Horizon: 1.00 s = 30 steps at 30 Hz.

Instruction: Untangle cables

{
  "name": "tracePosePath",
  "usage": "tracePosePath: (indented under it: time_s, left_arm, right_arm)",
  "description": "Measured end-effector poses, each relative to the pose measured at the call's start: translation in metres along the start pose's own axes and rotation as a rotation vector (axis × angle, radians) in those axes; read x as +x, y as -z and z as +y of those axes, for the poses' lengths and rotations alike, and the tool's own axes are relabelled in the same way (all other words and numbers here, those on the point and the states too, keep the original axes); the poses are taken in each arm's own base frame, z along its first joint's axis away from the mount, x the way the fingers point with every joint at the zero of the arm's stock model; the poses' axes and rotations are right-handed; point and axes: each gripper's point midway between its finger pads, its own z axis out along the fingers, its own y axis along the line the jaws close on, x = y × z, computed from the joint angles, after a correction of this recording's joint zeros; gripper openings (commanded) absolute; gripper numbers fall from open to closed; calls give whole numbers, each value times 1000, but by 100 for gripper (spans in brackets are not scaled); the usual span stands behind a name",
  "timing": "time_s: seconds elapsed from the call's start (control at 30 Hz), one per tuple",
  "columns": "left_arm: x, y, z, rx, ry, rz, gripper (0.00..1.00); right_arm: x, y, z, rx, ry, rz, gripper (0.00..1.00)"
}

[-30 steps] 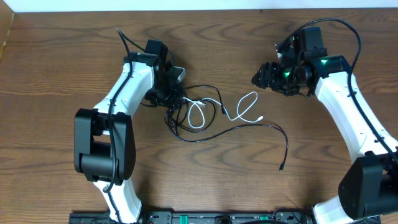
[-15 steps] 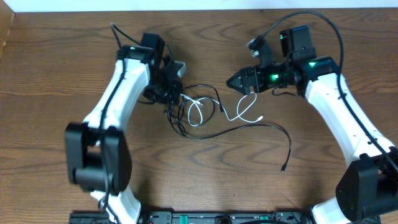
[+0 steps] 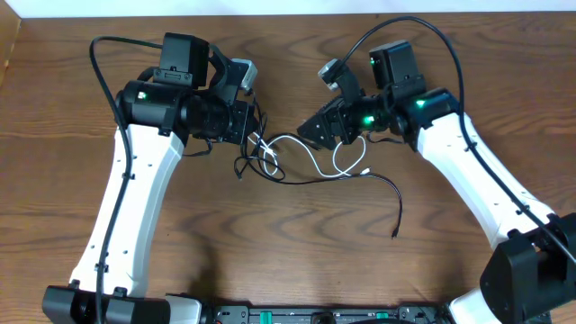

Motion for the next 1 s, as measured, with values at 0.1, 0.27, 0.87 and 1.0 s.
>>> tracePosePath:
  time_s: [0.1, 0.27, 0.87, 1.0]
  left_arm:
    - [0, 0, -1, 7, 12, 0, 7]
    - [-3, 0, -1, 7, 34, -12, 7]
    - [-10, 0, -1, 14, 249, -37, 8]
    - [-10, 0, -1, 9, 255, -38, 8]
  right_arm:
    - [-1, -3, 3, 1, 7, -3, 77]
    - [1, -12, 15, -13, 11, 13, 67]
    - [32, -102, 31, -89, -29, 119, 1]
    - [27, -101, 17, -22, -103, 98, 1]
